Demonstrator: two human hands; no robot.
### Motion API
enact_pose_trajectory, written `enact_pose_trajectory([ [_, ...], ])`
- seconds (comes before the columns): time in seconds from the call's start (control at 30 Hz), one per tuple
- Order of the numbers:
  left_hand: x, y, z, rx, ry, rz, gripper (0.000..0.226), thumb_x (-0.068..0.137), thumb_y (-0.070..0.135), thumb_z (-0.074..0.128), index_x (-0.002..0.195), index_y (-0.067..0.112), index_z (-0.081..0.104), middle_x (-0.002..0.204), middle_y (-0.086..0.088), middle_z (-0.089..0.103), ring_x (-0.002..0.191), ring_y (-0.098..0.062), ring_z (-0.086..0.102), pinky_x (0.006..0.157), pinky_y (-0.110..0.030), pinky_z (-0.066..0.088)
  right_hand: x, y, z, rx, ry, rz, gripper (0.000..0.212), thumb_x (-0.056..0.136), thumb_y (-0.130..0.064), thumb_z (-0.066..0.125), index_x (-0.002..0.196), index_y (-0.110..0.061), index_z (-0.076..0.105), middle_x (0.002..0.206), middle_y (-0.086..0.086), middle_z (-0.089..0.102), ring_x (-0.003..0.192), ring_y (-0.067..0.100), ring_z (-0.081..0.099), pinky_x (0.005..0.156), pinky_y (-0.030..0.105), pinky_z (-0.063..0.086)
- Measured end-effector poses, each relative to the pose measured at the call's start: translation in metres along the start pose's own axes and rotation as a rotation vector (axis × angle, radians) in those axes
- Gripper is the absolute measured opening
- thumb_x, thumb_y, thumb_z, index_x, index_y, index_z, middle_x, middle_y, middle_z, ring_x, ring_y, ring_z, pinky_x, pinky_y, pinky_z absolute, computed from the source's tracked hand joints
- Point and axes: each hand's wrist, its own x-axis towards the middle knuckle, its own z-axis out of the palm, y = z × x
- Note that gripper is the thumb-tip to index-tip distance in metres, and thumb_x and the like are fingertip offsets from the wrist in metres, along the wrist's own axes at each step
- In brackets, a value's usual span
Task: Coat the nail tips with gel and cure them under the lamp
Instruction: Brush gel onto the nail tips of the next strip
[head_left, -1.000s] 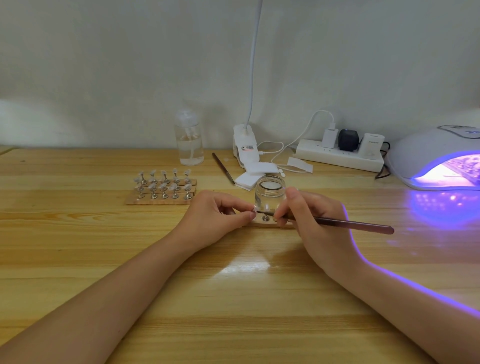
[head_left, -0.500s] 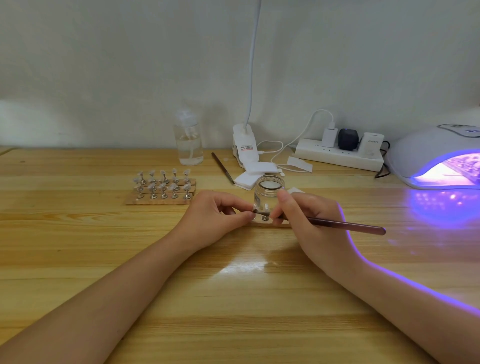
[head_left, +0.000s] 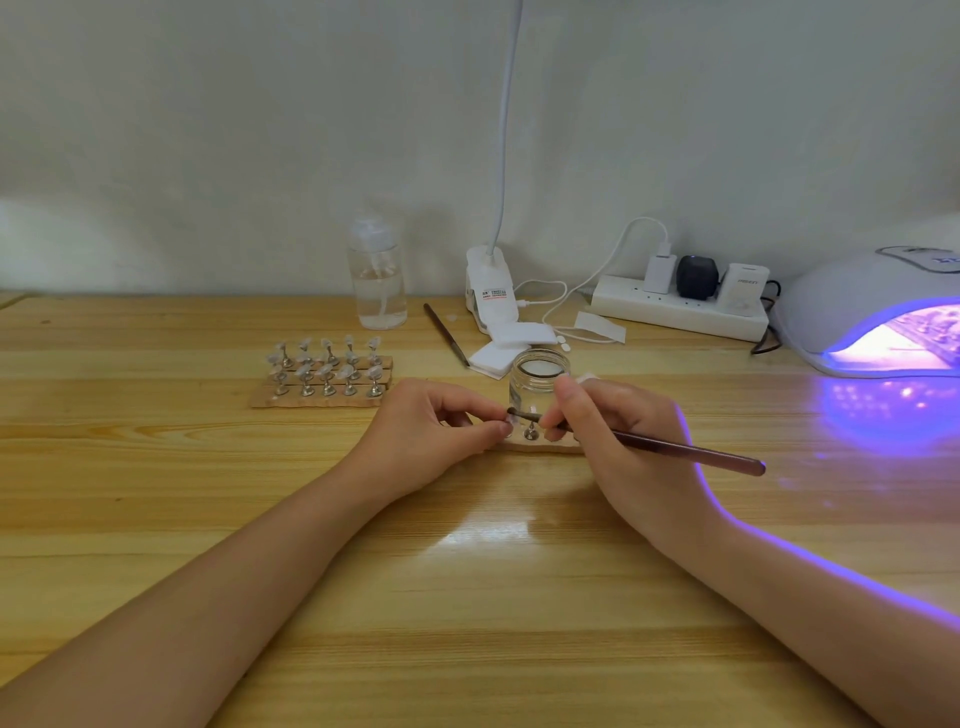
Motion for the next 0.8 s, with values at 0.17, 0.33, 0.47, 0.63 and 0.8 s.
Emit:
enact_pose_trajectory([
  [0.17,0.0000,0.0000,-0.0003,-0.019,-0.001,0.005,0.017,0.074,0.009,0.073,0.074,0.026,0.072,0.058,0.004,0.065,0.047,0.005,0.048,0.048,-0.006,0.034,-0.0022,-0.0043,-0.0005,0.167,-0.004,0.019,0.040,0.087,-0.035,0.049,0.057,-0.013,0.064,0.052,-0.007,0.059,0.048,-0.002,0.055,0.054,0.006,0.039],
  [0.33,0.0003,-0.0017,-0.0003,-0.024,-0.010,0.026,0.013,0.072,0.010,0.074,0.077,0.022,0.073,0.059,0.014,0.065,0.049,0.004,0.048,0.049,-0.004,0.033,-0.0008,-0.0029,-0.0003,0.206,0.050,0.017,0.039,0.092,-0.029,0.048,0.059,-0.017,0.063,0.053,-0.005,0.059,0.044,-0.001,0.051,0.050,0.005,0.034],
  [0.47,0.0011,-0.0030,0.0000,-0.032,-0.019,0.044,0.013,0.072,0.009,0.075,0.079,0.020,0.074,0.067,0.012,0.068,0.052,0.004,0.051,0.051,-0.003,0.034,0.0018,-0.0033,-0.0002,0.088,0.028,0.043,0.034,0.086,-0.041,0.042,0.065,-0.023,0.063,0.063,-0.007,0.064,0.056,-0.003,0.057,0.055,0.008,0.040],
  [0.63,0.0020,-0.0046,-0.0001,-0.063,-0.009,0.028,0.014,0.070,0.011,0.076,0.074,0.024,0.074,0.066,0.014,0.069,0.053,0.004,0.051,0.053,-0.006,0.038,0.0009,-0.0021,0.0001,0.072,0.014,0.045,0.037,0.085,-0.040,0.043,0.065,-0.019,0.066,0.060,-0.007,0.064,0.057,-0.004,0.056,0.058,0.007,0.038],
  [0.8,0.0025,-0.0041,0.0007,-0.080,0.003,0.027,0.016,0.070,0.008,0.075,0.074,0.024,0.073,0.066,0.013,0.070,0.057,0.001,0.053,0.054,-0.006,0.041,-0.0013,-0.0043,-0.0001,0.160,-0.006,0.014,0.039,0.085,-0.034,0.045,0.060,-0.012,0.065,0.055,-0.005,0.060,0.046,-0.002,0.052,0.051,0.005,0.035],
])
